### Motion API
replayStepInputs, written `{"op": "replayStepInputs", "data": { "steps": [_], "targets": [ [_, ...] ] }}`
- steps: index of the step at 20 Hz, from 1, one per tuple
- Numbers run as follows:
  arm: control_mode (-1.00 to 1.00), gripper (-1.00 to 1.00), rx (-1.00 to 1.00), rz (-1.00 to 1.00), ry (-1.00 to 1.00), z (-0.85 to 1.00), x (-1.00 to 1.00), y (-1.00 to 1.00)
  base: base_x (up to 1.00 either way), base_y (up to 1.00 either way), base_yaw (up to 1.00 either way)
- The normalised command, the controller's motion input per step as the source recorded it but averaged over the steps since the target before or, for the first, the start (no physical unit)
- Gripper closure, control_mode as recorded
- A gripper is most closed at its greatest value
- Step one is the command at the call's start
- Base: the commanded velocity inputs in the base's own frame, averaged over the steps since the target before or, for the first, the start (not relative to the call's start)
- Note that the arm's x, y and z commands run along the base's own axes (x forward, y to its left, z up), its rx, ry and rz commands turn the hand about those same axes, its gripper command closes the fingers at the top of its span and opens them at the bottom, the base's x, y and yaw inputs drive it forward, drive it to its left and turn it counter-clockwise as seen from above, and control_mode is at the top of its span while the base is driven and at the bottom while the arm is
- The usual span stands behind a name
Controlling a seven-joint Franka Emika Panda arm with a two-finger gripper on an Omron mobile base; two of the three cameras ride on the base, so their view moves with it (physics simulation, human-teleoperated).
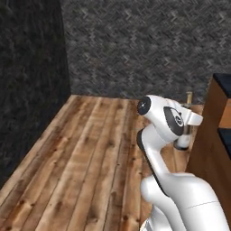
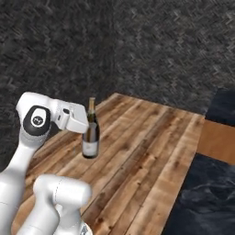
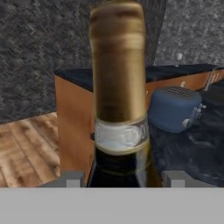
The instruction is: There is a wine glass and glass cup on the dining counter. Place the wine bottle next to the wine glass and the juice bottle next to the glass cup.
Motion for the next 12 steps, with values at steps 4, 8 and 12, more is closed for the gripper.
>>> {"op": "replayStepInputs", "data": {
  "steps": [4,8,12],
  "targets": [
    [1.00,1.00,0.00,0.00,0.00,0.00,0.00,0.00,0.85,0.10,-0.13],
    [1.00,1.00,0.00,0.00,0.00,0.00,0.00,0.00,0.91,0.05,-0.03],
    [1.00,1.00,0.00,0.00,0.00,0.00,0.00,0.00,0.92,0.00,0.00]
  ]
}}
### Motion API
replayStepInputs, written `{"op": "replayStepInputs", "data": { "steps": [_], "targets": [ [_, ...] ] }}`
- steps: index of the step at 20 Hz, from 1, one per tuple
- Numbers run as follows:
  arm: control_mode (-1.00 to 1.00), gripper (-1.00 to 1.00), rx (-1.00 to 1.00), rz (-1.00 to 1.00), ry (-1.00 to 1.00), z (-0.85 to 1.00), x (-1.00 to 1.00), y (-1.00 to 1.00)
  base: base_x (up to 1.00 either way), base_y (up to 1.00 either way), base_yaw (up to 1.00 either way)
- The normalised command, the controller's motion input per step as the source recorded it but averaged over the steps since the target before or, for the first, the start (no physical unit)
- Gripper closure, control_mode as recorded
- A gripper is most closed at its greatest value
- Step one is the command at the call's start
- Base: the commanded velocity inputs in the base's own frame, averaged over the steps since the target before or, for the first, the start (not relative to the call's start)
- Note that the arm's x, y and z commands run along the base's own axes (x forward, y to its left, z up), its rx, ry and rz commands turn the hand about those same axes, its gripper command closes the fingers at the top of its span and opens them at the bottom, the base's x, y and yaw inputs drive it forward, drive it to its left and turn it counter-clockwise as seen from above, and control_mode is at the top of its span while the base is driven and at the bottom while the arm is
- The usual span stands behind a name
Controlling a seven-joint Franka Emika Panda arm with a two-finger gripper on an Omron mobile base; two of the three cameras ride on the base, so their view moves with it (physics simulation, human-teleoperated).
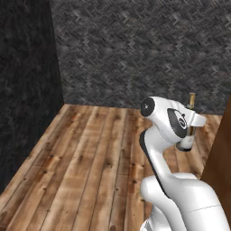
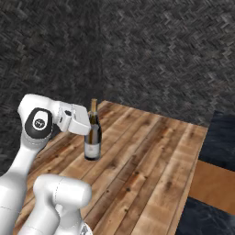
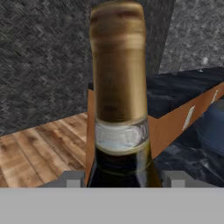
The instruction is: There is a wine glass and glass cup on the dining counter. Place the wine bottle next to the wine glass and the juice bottle next to the glass cup.
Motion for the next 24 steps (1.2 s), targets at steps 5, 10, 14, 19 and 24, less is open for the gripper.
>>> {"op": "replayStepInputs", "data": {
  "steps": [5,10,14,19,24],
  "targets": [
    [1.00,1.00,0.00,0.00,0.00,0.00,0.00,0.00,0.83,0.00,-0.09],
    [1.00,1.00,0.00,0.00,0.00,0.00,0.00,0.00,0.67,0.03,-0.31],
    [1.00,1.00,0.00,0.00,0.00,0.00,0.00,0.00,0.59,0.05,-0.40],
    [1.00,1.00,0.00,0.00,0.00,0.00,0.00,0.00,0.57,0.02,-0.41],
    [1.00,1.00,0.00,0.00,0.00,0.00,0.00,0.00,0.59,0.03,-0.40]
  ]
}}
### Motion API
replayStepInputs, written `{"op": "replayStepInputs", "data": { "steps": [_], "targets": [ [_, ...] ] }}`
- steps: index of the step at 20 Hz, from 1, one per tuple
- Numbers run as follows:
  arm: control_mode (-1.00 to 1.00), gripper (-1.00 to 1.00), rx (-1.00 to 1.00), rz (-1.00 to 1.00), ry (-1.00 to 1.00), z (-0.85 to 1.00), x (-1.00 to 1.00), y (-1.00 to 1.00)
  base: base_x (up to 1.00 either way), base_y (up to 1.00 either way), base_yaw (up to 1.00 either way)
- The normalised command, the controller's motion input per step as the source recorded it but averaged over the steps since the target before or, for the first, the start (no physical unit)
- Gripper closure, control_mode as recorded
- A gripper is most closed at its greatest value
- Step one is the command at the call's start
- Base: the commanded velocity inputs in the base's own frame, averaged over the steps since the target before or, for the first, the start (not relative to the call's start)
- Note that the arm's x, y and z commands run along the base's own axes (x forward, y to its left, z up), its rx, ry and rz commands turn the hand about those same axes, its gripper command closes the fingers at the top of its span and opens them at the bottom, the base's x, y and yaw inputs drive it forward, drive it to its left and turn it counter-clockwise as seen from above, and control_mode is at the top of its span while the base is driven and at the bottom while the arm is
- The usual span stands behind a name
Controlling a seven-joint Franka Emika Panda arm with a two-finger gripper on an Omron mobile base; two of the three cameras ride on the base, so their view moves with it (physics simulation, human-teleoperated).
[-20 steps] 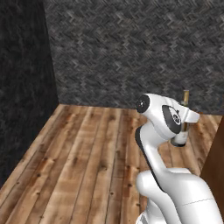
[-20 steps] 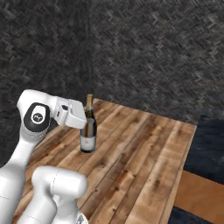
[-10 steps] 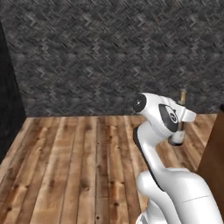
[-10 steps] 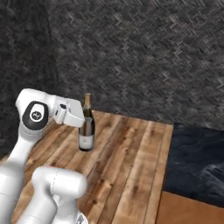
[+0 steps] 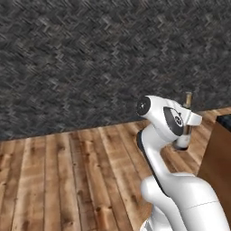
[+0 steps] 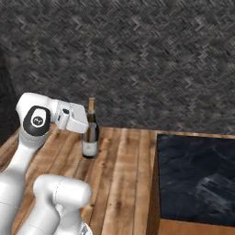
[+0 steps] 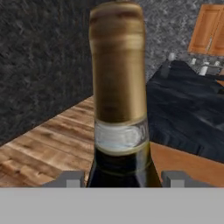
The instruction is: There is a wine glass and glass cup on the dining counter. Place the wine bottle next to the wine glass and the juice bottle next to the glass cup.
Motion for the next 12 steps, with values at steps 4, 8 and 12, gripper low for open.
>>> {"op": "replayStepInputs", "data": {
  "steps": [4,8,12],
  "targets": [
    [1.00,1.00,0.00,0.00,0.00,0.00,0.00,0.00,0.60,0.03,-0.40],
    [1.00,1.00,0.00,0.00,0.00,0.00,0.00,0.00,0.58,0.03,-0.41],
    [1.00,1.00,0.00,0.00,0.00,0.00,0.00,0.00,0.57,0.04,-0.42]
  ]
}}
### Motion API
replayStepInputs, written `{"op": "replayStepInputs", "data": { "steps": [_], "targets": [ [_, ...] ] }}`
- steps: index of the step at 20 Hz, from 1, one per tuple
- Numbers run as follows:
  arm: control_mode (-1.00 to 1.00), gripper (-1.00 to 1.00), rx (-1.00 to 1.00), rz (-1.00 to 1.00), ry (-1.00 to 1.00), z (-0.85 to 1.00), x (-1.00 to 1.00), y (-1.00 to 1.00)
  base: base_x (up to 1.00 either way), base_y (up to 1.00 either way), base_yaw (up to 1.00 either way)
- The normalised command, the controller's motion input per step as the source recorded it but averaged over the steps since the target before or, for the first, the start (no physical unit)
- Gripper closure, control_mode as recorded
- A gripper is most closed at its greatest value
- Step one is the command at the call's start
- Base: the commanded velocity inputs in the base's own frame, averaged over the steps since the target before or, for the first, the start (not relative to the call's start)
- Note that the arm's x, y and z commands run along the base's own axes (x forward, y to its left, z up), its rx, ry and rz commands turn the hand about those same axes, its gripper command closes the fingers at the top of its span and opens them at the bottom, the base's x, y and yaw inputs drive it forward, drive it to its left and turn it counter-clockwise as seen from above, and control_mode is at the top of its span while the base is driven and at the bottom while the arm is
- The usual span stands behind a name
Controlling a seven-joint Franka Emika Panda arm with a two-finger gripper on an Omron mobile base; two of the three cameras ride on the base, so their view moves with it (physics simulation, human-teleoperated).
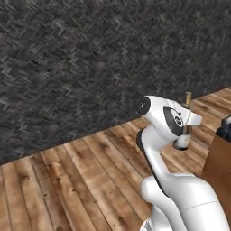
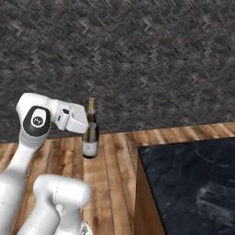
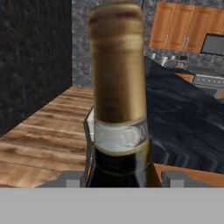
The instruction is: There is a wine glass and glass cup on the dining counter. Place the wine bottle next to the wine glass and the juice bottle next to the glass cup.
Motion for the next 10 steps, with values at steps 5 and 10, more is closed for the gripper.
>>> {"op": "replayStepInputs", "data": {
  "steps": [5,10],
  "targets": [
    [1.00,1.00,0.00,0.00,0.00,0.00,0.00,0.00,0.59,0.04,-0.41],
    [1.00,1.00,0.00,0.00,0.00,0.00,0.00,0.00,0.61,0.06,-0.39]
  ]
}}
